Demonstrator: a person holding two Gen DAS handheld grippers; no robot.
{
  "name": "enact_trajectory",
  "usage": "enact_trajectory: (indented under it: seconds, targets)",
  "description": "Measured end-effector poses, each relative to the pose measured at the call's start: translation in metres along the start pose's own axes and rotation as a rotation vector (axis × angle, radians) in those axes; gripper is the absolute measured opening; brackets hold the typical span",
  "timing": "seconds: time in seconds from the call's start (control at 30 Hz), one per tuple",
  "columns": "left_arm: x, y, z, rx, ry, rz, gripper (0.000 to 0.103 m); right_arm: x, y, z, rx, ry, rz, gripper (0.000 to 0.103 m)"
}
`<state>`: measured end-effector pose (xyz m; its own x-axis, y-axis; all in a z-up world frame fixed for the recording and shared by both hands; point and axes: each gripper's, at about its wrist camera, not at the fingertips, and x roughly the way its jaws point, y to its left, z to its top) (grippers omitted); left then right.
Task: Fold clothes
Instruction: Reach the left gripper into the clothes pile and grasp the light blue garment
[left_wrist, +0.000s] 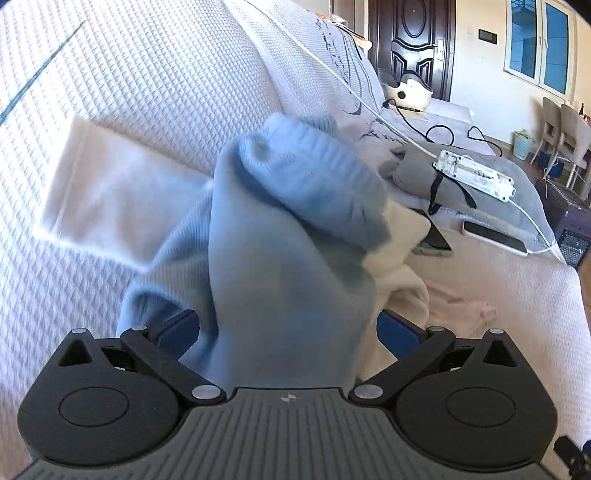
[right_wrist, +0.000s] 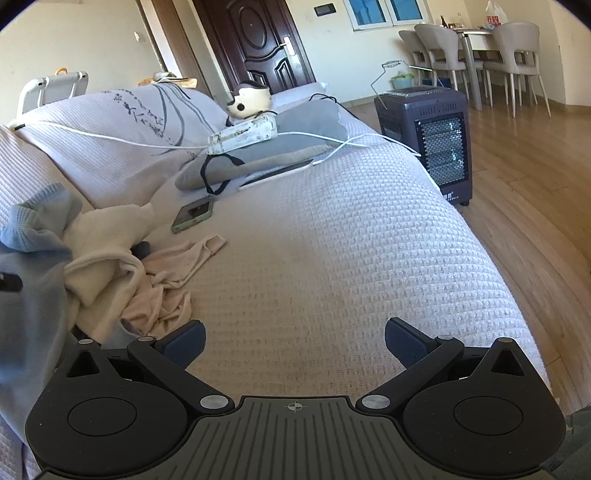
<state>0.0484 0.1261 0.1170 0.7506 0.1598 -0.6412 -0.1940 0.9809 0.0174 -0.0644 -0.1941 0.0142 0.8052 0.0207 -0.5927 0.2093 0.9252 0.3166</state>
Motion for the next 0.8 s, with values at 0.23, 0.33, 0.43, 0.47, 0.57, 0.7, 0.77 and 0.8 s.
enact_trajectory:
  seconds: [0.23,0.33,0.43,0.47,0.57,0.7,0.77,0.8]
  targets:
    - [0.006,-0.023,0.028,0.071,-0.043,-0.105,0.099,0.004,-0.001,-0.001,0.006,0.017,0.0,0.103]
    - [0.016,-0.035,0.03,0.102,-0.037,-0.094,0.076,0.005,-0.003,-0.001,0.021,0.021,0.001,0.103]
    - [0.032,-0.044,0.03,0.122,-0.008,-0.038,0.046,0.006,-0.006,-0.001,0.036,0.026,0.003,0.103]
    - [0.036,-0.045,0.031,0.118,0.002,-0.033,0.045,0.006,-0.007,-0.001,0.041,0.027,0.003,0.103]
    - [0.041,-0.051,0.033,0.12,0.001,-0.056,0.02,0.007,-0.01,0.0,0.056,0.032,0.005,0.103]
    - [0.043,-0.061,0.038,0.135,-0.02,-0.109,0.009,0.01,-0.014,0.0,0.081,0.045,0.007,0.103]
    - [0.046,-0.072,0.042,0.152,-0.017,-0.145,0.006,0.01,-0.017,0.0,0.094,0.048,0.004,0.103]
    - [0.048,-0.079,0.044,0.167,-0.018,-0.16,0.006,0.009,-0.018,0.0,0.102,0.044,-0.001,0.103]
